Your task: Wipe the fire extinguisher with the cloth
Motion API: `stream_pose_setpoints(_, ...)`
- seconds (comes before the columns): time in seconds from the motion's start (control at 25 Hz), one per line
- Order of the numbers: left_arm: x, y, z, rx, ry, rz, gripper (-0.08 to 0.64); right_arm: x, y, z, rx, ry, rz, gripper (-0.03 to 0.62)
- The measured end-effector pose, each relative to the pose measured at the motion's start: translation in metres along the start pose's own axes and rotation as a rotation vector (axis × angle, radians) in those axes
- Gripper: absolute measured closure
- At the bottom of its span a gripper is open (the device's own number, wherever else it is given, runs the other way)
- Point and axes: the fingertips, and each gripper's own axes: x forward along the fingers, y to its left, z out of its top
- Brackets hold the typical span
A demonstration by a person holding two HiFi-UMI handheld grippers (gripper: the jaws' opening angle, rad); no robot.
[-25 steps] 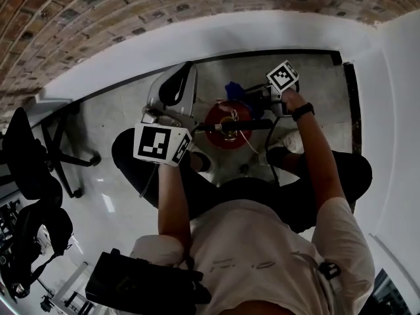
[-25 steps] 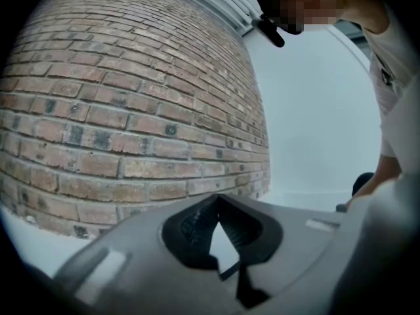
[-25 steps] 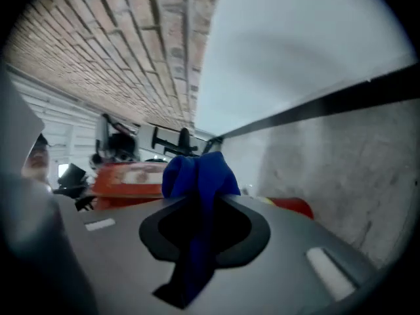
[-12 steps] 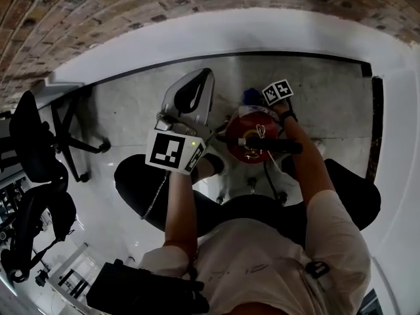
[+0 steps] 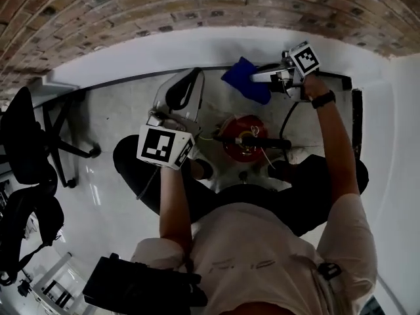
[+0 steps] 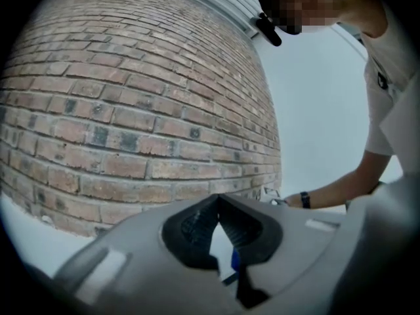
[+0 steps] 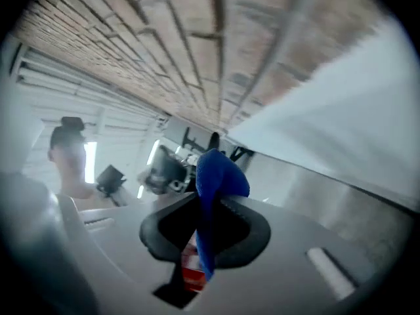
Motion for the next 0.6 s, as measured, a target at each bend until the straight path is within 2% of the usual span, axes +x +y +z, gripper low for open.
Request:
stream_pose_setpoints(0.08, -0.005, 0.005, 0.012, 0.004, -0.026, 0.014, 0.560, 0.007, 0.068, 0.015, -0.101, 0.118, 0.125, 0.534)
stream_pose_setpoints(0.16, -0.009, 0.009, 0.021, 0.005, -0.050, 0.026, 0.560, 0.016, 0.113, 0.008, -0.166, 0.249, 0.194, 0.534)
stream_pose_setpoints(0.32, -0.013, 0.020, 0.027, 0.000, -0.062, 0.052, 0.560, 0.049, 0.159, -0.029, -0.148, 0.435, 0.332, 0.534)
stream_pose_setpoints(0.44, -0.015, 0.028, 0.025, -0.009, -0.064, 0.073, 0.560, 0.073, 0.144, -0.061, -0.118, 0.584, 0.290, 0.534)
stream_pose_setpoints(0.6, -0.017, 0.034, 0.017, -0.017, -0.048, 0.087, 0.560, 0.078, 0.088, -0.054, -0.091, 0.596, 0.194, 0.535)
